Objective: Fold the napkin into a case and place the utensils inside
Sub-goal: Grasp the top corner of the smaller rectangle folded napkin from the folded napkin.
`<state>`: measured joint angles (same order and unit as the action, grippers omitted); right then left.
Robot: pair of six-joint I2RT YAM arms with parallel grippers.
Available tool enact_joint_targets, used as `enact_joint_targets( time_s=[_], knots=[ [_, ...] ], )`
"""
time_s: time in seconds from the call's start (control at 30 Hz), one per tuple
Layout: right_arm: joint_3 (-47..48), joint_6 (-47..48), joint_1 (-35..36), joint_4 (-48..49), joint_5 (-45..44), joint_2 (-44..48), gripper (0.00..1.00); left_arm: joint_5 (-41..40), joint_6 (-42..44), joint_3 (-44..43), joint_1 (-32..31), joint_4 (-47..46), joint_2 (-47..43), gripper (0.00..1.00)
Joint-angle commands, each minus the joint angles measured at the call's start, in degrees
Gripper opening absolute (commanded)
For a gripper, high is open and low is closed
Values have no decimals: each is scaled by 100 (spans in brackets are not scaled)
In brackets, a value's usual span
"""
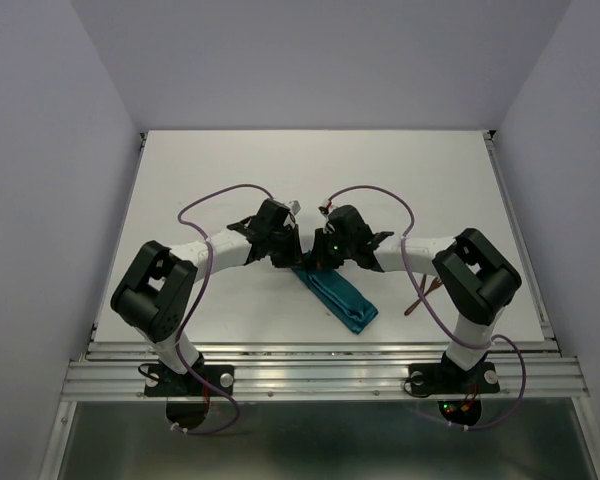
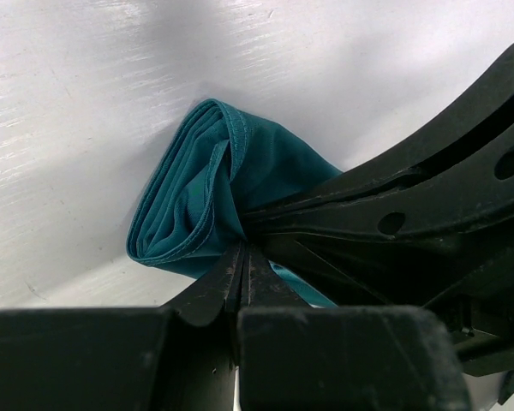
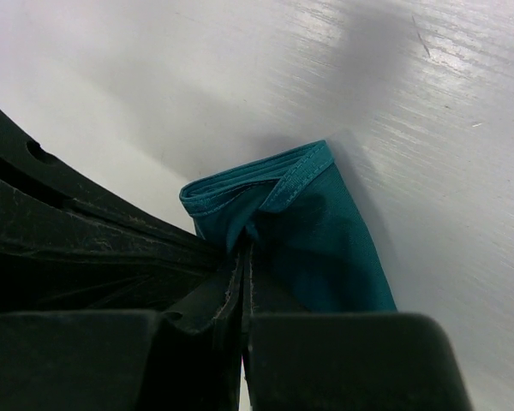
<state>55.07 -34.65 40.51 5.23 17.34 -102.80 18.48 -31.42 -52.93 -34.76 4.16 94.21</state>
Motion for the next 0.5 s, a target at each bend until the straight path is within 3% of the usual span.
enact_joint_targets(
  time_s=[0.0, 0.47],
  knots=[
    [74, 117, 97, 575, 471, -47, 1, 147, 92, -262, 5, -100, -79, 0],
    [145, -270, 97, 681, 322, -724, 1, 340, 162, -166, -4, -223, -17, 0]
  ],
)
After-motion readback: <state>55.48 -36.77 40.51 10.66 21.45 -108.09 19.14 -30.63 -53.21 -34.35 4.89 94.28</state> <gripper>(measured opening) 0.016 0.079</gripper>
